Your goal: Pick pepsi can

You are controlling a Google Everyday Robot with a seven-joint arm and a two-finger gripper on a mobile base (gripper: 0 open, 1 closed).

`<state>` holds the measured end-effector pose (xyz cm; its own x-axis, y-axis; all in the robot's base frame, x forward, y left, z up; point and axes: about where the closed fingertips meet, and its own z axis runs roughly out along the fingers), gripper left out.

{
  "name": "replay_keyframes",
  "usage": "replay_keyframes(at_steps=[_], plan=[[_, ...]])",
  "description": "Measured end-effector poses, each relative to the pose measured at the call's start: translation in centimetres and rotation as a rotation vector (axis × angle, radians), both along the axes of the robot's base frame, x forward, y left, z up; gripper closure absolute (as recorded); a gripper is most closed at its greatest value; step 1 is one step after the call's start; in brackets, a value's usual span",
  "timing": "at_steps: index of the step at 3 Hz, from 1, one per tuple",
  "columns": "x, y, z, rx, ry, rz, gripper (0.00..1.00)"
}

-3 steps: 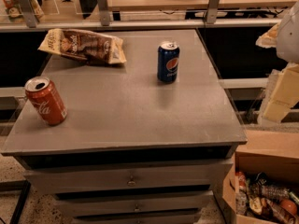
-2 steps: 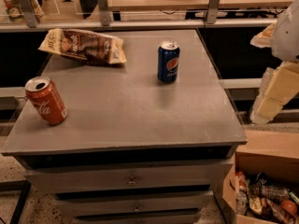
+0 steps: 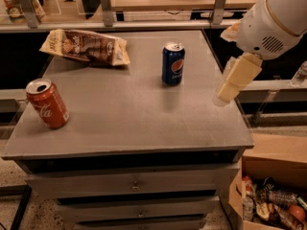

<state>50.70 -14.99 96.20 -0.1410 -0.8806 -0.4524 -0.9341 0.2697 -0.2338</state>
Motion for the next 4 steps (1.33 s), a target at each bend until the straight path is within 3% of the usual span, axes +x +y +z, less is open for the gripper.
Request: replay_keyframes(at_steps=[2, 3, 4], plan=[[8.3, 5.3, -1.3, 0.102, -0.079, 0.065, 0.00], [12.1, 6.4, -3.0, 0.101, -0.076, 0.059, 0.00], [14.3, 7.3, -4.7, 0.110, -0.054, 0.051, 0.00]])
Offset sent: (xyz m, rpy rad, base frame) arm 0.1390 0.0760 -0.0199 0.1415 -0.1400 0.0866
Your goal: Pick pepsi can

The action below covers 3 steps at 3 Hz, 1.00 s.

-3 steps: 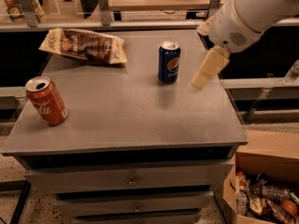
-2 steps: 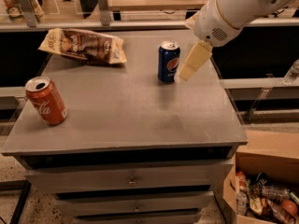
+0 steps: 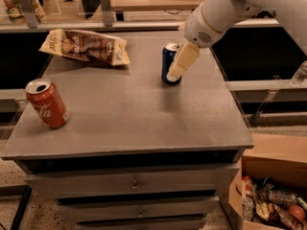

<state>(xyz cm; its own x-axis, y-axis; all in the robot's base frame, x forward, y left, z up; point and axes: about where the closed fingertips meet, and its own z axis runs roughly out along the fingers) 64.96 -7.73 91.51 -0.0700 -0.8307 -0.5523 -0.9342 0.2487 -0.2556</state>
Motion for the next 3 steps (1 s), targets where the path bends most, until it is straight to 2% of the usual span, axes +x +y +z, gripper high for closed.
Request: replay_keyframes(at_steps=[1, 3], plan=[[0.9, 0.9, -1.1, 0.029, 0.026, 0.012, 0.18], [0.7, 2.2, -0.4, 0.081, 0.082, 0.046, 0.64]])
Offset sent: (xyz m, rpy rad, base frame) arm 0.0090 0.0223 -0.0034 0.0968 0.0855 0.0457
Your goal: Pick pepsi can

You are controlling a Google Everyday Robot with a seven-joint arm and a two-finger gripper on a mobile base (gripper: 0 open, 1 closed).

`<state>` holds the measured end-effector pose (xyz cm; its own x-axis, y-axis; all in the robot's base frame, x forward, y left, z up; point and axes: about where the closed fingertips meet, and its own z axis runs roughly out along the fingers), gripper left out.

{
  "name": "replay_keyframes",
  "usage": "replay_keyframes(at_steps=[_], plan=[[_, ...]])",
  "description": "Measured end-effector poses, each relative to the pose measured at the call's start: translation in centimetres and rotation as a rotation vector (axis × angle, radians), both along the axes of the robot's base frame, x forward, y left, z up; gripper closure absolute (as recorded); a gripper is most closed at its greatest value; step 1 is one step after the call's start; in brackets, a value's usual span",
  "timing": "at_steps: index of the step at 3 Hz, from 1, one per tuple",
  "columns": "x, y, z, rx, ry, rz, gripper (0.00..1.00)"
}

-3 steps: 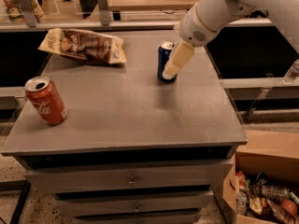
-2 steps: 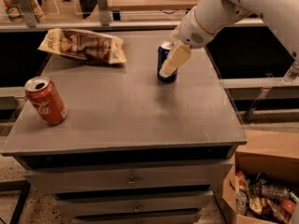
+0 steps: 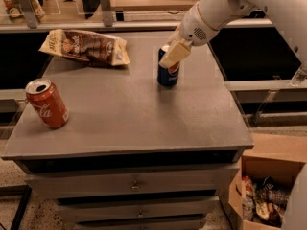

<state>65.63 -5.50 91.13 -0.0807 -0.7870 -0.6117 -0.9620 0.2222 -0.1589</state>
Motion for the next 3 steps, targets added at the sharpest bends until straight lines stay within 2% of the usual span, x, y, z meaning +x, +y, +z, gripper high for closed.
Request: replay_keyframes(at_steps=[1, 2, 3], plan=[[-0.8, -1.4, 2.1, 0.072, 0.037, 0.024, 0.87], [-2.3, -1.5, 6.4, 0.126, 0.009, 0.079, 1.00], [-2.1, -1.3, 6.5, 0.130, 0.007, 0.082, 1.00]])
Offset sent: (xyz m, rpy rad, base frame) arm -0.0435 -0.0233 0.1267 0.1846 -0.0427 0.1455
